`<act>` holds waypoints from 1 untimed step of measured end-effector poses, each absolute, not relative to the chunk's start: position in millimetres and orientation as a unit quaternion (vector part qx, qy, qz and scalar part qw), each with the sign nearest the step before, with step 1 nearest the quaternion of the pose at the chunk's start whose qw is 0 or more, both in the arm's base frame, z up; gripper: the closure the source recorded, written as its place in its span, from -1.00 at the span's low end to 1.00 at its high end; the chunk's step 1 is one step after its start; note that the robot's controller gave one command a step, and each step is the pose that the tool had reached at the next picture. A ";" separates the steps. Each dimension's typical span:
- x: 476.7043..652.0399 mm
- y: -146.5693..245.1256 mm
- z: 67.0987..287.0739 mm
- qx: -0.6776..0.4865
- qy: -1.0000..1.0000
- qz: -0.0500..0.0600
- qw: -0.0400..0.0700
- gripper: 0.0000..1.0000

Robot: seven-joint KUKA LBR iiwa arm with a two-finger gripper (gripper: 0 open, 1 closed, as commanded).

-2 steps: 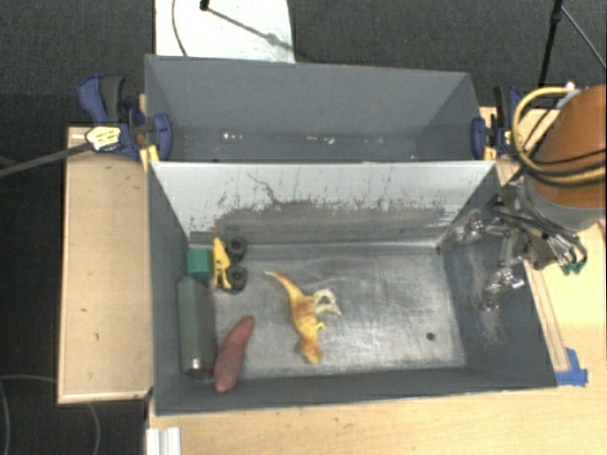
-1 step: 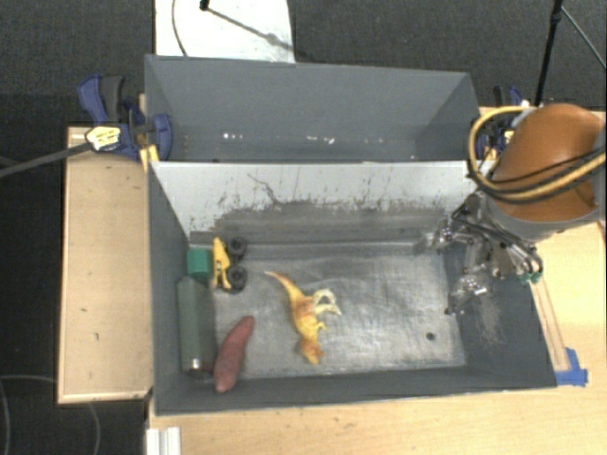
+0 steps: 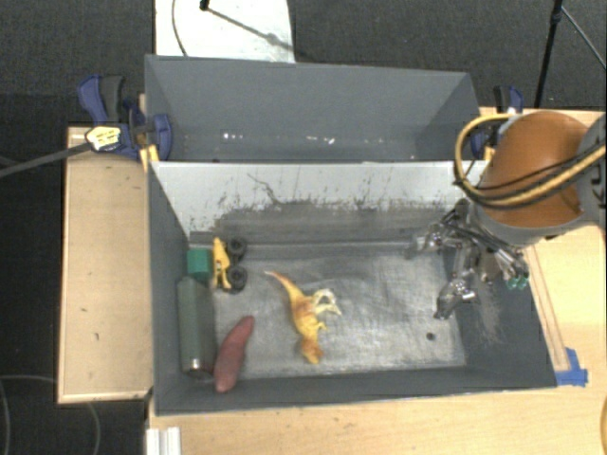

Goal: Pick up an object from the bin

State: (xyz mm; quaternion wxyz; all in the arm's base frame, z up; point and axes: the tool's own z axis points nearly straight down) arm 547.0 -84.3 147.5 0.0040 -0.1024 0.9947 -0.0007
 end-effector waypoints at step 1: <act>544.5 -81.5 125.9 -0.103 0.995 0.002 -0.001 -1.00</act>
Offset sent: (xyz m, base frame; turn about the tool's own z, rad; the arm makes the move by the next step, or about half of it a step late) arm -0.0312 0.0464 0.0719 -0.2362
